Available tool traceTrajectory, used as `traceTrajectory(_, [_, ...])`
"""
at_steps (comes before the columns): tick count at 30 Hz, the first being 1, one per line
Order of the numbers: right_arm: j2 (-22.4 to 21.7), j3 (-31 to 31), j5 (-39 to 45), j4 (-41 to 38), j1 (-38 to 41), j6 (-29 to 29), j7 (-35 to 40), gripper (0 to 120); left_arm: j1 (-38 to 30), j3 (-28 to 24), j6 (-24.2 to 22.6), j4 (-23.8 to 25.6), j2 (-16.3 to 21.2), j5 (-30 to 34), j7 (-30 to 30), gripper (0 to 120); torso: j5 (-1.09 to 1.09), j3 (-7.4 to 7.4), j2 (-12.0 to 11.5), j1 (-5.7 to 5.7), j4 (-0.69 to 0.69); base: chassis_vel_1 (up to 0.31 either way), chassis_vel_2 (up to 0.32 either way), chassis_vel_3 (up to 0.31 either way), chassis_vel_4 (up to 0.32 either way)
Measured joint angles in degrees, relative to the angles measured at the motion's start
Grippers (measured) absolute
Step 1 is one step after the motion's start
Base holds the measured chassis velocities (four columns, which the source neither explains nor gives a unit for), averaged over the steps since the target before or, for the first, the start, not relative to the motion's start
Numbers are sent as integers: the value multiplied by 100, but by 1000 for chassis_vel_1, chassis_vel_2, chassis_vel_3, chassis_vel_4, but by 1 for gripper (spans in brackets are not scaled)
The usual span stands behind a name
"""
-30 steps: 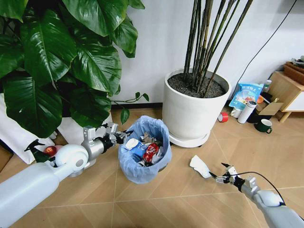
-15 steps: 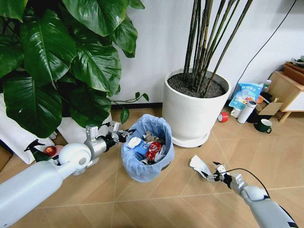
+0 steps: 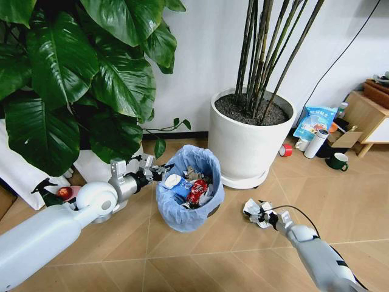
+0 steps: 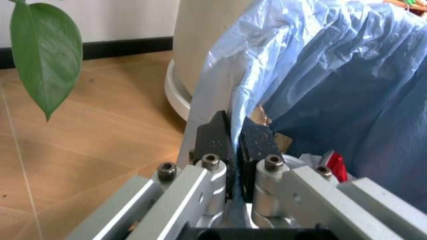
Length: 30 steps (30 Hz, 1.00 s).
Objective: Pick up the trash bin and place the garbage on the floor into it.
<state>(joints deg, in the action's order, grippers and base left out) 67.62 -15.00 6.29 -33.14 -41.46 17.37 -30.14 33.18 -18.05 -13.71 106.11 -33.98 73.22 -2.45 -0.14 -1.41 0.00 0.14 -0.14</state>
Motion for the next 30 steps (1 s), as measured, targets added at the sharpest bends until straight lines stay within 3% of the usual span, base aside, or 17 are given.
traceTrajectory(8, [80,178,50,246,86,-324,44,96,-43,-10,-7,-30,-34,34,-12,0,1,0,0,0,-2,0,0,0,0])
traceTrajectory(16, [65,172,71,317,58,-441,76,65,-68,-27,-9,-79,-85,44,-19,0,2,1,0,0,0,0,0,0,0])
traceTrajectory(18, [53,167,71,314,52,-441,76,62,-68,-27,-9,-86,-88,45,-20,0,1,1,0,0,0,0,0,0,0])
traceTrajectory(25, [-45,124,186,213,-59,-442,75,32,-86,-44,-12,-96,-134,44,-21,0,4,1,0,0,-2,0,0,0,0])
traceTrajectory(30, [-121,124,284,78,-148,-447,72,18,-91,-49,-12,-99,-134,44,-22,0,4,1,0,0,-1,0,0,0,0])
